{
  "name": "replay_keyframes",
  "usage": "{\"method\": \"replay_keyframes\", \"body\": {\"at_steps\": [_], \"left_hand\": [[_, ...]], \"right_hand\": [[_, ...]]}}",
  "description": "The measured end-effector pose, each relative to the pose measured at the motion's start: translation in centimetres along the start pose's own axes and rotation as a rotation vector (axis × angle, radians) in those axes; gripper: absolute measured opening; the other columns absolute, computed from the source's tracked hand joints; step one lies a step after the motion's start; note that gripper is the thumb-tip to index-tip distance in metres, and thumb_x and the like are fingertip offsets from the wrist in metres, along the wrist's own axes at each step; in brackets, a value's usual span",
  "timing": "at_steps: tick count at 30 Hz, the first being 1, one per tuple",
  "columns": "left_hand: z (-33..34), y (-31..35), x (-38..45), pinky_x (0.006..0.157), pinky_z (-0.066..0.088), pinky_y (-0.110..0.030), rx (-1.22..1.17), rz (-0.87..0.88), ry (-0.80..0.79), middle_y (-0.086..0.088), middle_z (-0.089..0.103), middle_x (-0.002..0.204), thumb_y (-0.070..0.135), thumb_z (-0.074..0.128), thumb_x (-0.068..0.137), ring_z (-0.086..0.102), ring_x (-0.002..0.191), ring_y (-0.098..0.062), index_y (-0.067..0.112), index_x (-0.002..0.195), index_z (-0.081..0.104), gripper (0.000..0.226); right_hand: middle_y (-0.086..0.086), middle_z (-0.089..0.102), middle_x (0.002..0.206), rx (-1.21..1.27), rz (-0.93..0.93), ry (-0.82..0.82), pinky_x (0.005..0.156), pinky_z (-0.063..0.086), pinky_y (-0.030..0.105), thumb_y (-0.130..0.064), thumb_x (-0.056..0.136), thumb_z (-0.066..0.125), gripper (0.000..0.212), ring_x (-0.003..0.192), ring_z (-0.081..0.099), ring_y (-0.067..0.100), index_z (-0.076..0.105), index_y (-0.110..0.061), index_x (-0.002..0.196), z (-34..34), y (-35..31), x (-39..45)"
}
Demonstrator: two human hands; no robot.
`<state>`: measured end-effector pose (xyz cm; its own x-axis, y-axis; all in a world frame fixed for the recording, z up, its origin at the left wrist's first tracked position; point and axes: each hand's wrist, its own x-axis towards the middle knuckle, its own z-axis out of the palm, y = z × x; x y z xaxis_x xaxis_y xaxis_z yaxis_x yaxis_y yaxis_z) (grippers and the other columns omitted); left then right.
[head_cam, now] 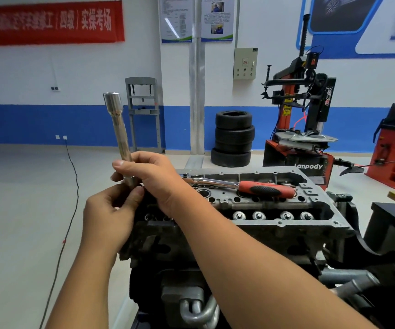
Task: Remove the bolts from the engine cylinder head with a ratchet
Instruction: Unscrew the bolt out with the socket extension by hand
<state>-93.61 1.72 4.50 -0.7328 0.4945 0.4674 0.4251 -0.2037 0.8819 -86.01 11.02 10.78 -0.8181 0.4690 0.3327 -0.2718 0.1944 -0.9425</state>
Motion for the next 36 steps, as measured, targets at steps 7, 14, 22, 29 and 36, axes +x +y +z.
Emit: {"method": "replay_keyframes", "body": {"at_steps": [7, 14, 22, 29, 36], "left_hand": [[0.24, -0.16, -0.07, 0.088, 0.060, -0.049, 0.055, 0.047, 0.109, 0.017, 0.075, 0.085, 0.026, 0.084, 0.087, 0.072, 0.089, -0.015, 0.039, 0.085, 0.071, 0.019], [-0.03, -0.25, 0.01, 0.077, 0.057, -0.033, -0.039, 0.028, -0.031, 0.023, 0.077, 0.095, 0.017, 0.067, 0.101, 0.075, 0.090, -0.011, 0.056, 0.088, 0.075, 0.042], [0.17, -0.64, -0.01, 0.075, 0.059, -0.040, 0.055, 0.083, 0.096, 0.023, 0.073, 0.086, 0.028, 0.088, 0.083, 0.071, 0.081, -0.015, 0.037, 0.084, 0.072, 0.018], [0.16, 0.04, -0.18, 0.075, 0.057, -0.033, 0.030, 0.056, 0.032, 0.028, 0.074, 0.084, 0.018, 0.078, 0.093, 0.073, 0.086, -0.008, 0.059, 0.077, 0.072, 0.044], [-0.02, 0.16, -0.24, 0.075, 0.056, -0.033, -0.043, 0.023, -0.051, 0.019, 0.078, 0.093, 0.017, 0.059, 0.106, 0.075, 0.087, -0.004, 0.054, 0.090, 0.076, 0.043]], "right_hand": [[0.005, 0.074, 0.092, 0.019, 0.023, -0.009, 0.084, 0.057, 0.040, -0.028, 0.096, 0.069, 0.014, 0.084, 0.068, 0.018, 0.072, -0.014, 0.099, -0.13, -0.05, 0.03], [0.006, 0.074, 0.091, -0.003, -0.026, 0.003, 0.076, 0.057, 0.028, -0.023, 0.094, 0.075, 0.015, 0.081, 0.069, 0.011, 0.072, -0.010, 0.099, -0.24, -0.24, -0.22], [0.005, 0.073, 0.091, 0.027, -0.018, 0.021, 0.084, 0.057, 0.041, -0.024, 0.093, 0.074, 0.017, 0.088, 0.067, 0.020, 0.072, -0.008, 0.100, -0.48, -0.24, -0.24], [0.003, 0.074, 0.089, 0.022, -0.013, 0.015, 0.086, 0.054, 0.042, -0.024, 0.092, 0.075, 0.010, 0.086, 0.067, 0.016, 0.073, -0.014, 0.092, -0.29, -0.14, -0.13], [0.005, 0.075, 0.090, 0.027, -0.008, 0.026, 0.081, 0.054, 0.036, -0.023, 0.092, 0.076, 0.009, 0.087, 0.068, 0.016, 0.073, -0.015, 0.091, -0.25, -0.25, -0.23]]}}
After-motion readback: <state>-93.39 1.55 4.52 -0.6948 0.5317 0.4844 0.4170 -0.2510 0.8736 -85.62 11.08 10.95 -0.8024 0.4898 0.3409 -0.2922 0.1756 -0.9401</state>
